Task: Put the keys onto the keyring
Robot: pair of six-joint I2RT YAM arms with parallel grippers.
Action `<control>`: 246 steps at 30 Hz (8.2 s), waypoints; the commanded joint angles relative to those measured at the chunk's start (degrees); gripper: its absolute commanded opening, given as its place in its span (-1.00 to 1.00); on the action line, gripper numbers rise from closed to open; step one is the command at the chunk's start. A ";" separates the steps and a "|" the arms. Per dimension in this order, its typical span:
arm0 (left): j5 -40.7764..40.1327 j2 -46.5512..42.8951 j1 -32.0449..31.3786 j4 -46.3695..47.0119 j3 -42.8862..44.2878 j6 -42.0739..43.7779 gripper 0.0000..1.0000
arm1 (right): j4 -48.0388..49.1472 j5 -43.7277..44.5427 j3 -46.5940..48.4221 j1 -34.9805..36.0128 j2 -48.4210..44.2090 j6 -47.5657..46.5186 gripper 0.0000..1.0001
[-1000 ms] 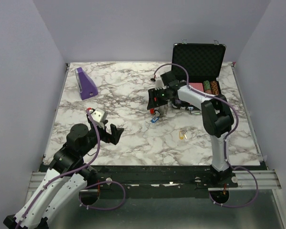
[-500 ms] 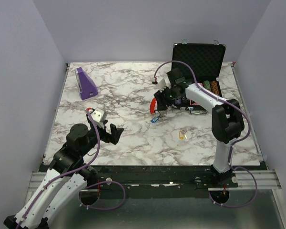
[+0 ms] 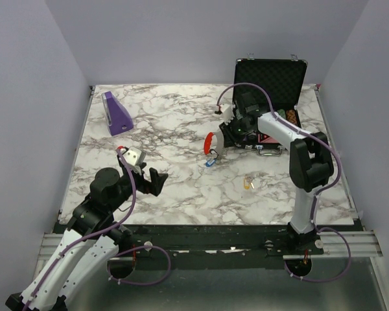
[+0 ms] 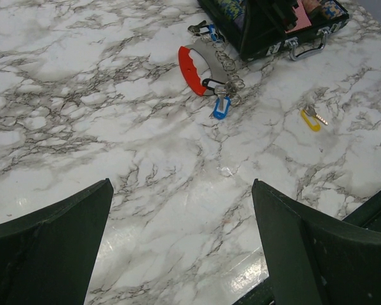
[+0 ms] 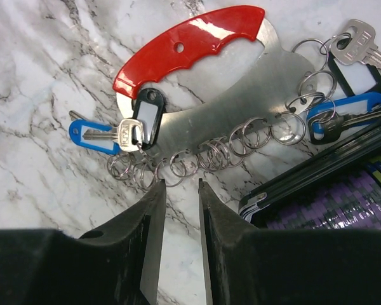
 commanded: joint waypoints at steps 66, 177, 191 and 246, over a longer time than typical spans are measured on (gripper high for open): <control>4.11 0.64 2.17 2.34 0.37 -0.25 0.97 | 2.92 -2.45 2.29 2.34 7.51 9.03 -0.15; 38.31 21.64 -1.95 29.41 -4.64 8.10 0.03 | -27.85 -39.10 -3.42 17.46 -10.68 -42.66 -0.99; 33.04 25.95 -8.11 25.89 -3.32 10.65 -0.02 | -28.63 -41.91 -3.33 17.38 -10.68 -43.45 -0.99; 7.55 35.62 -10.83 4.89 6.08 -16.16 0.04 | -1.30 -27.15 -6.76 17.55 -7.08 -6.53 -0.99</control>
